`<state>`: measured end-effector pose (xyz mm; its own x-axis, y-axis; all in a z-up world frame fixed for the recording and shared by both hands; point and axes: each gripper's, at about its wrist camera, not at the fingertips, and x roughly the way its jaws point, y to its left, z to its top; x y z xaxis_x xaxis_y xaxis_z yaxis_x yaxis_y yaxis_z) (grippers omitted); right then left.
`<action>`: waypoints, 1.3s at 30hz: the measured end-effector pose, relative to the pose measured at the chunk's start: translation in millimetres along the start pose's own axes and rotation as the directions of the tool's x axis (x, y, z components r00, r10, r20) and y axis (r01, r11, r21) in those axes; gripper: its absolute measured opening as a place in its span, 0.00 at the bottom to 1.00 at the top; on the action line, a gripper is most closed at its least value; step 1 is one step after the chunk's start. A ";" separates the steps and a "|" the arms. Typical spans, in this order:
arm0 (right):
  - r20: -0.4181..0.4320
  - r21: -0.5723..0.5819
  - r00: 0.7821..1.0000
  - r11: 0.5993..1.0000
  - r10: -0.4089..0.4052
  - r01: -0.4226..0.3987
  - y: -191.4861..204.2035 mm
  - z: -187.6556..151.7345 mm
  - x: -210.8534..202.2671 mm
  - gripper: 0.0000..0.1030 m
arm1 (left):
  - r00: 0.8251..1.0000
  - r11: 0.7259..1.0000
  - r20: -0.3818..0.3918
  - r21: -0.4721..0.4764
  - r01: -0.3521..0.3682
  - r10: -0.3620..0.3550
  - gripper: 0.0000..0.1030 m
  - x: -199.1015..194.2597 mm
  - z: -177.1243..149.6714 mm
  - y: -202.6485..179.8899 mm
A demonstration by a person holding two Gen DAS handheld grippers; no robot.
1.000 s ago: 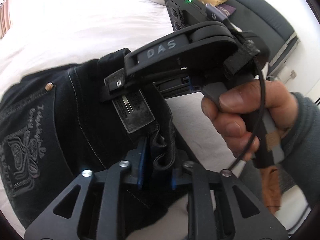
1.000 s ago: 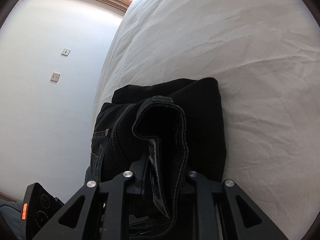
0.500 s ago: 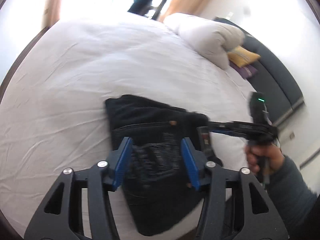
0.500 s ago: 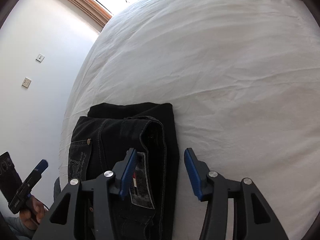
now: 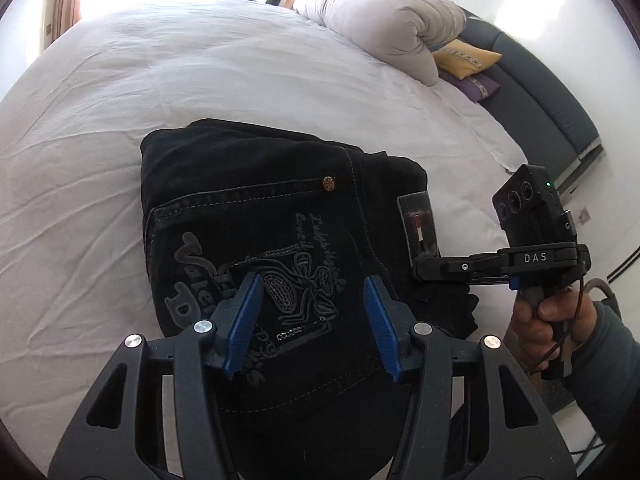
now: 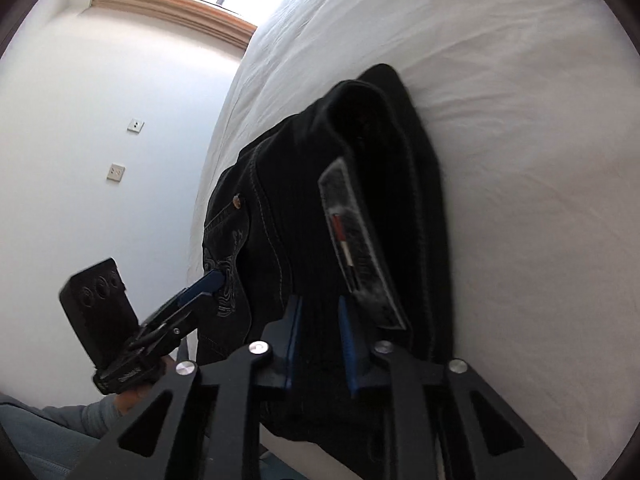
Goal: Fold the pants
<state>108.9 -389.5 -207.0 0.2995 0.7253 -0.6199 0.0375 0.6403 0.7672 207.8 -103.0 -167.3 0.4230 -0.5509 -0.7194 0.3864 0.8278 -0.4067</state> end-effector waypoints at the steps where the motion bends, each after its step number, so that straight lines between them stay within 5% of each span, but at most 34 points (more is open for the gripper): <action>1: -0.001 -0.002 1.000 1.000 0.012 -0.012 -1.8 -2.9 -4.6 0.17 | 1.000 1.000 0.000 0.009 0.002 -0.002 0.49 -1.0 -1.9 -1.5; 4: -0.012 -0.040 1.000 0.999 -0.004 0.003 2.0 -4.9 -21.1 0.25 | 0.998 0.998 0.027 0.003 0.065 -0.065 0.49 -21.0 -4.3 -3.1; 6: 0.017 -0.070 0.999 0.997 0.039 -0.037 12.4 0.8 -32.0 0.44 | 0.992 0.994 0.063 0.016 0.105 -0.106 0.49 -29.5 -9.2 -5.1; 9: 0.019 -0.122 0.987 0.980 0.158 -0.154 34.5 13.3 -27.4 0.50 | 0.997 0.996 0.011 0.020 0.082 -0.082 0.49 -15.4 -11.5 1.8; 13: -0.082 -0.124 0.988 0.983 0.127 -0.137 39.6 21.7 9.6 0.59 | 0.992 0.992 -0.008 0.023 0.124 -0.124 0.49 -9.3 -14.6 10.4; 15: -0.124 -0.108 0.991 0.992 0.053 -0.066 22.4 17.3 31.0 0.48 | 0.991 0.991 -0.020 0.021 0.135 -0.134 0.49 0.8 -13.7 16.8; 17: -0.075 -0.101 0.992 0.989 0.101 -0.109 12.6 12.9 27.5 0.42 | 0.990 0.989 -0.007 0.021 0.144 -0.144 0.49 6.5 -13.6 20.1; 19: -0.056 -0.076 0.991 0.989 0.119 -0.124 11.2 10.6 18.8 0.42 | 0.995 0.994 -0.007 0.046 0.104 -0.104 0.49 0.7 -11.8 10.5; 22: 0.010 -0.125 0.994 0.987 0.106 -0.104 22.2 5.2 -4.7 0.54 | 0.997 0.992 0.006 0.107 -0.072 0.071 0.50 -10.6 -5.5 -9.5; 27: 0.147 -0.107 0.972 0.979 0.186 -0.171 26.7 12.0 -33.1 0.63 | 0.990 0.989 0.070 0.064 -0.131 0.126 0.77 -24.7 16.3 -12.8; 32: 0.007 -0.046 0.993 0.992 0.115 -0.114 12.5 11.8 6.6 0.63 | 0.972 0.971 -0.040 0.072 -0.230 0.233 0.81 15.2 32.9 -0.4; 34: 0.029 -0.051 0.992 0.991 0.122 -0.121 12.6 7.3 5.0 0.63 | 0.957 0.960 -0.082 0.049 -0.275 0.278 0.82 29.3 32.9 9.4; 39: 0.107 -0.111 0.990 0.991 0.087 -0.075 34.9 4.0 -30.9 0.70 | 0.959 0.964 -0.104 0.009 -0.264 0.264 0.82 29.7 31.9 17.8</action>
<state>104.8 -390.5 -160.4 0.4018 0.7469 -0.5297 -0.0913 0.6083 0.7884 253.3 -108.0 -177.9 0.4222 -0.2987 -0.8559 0.2679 0.9431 -0.1970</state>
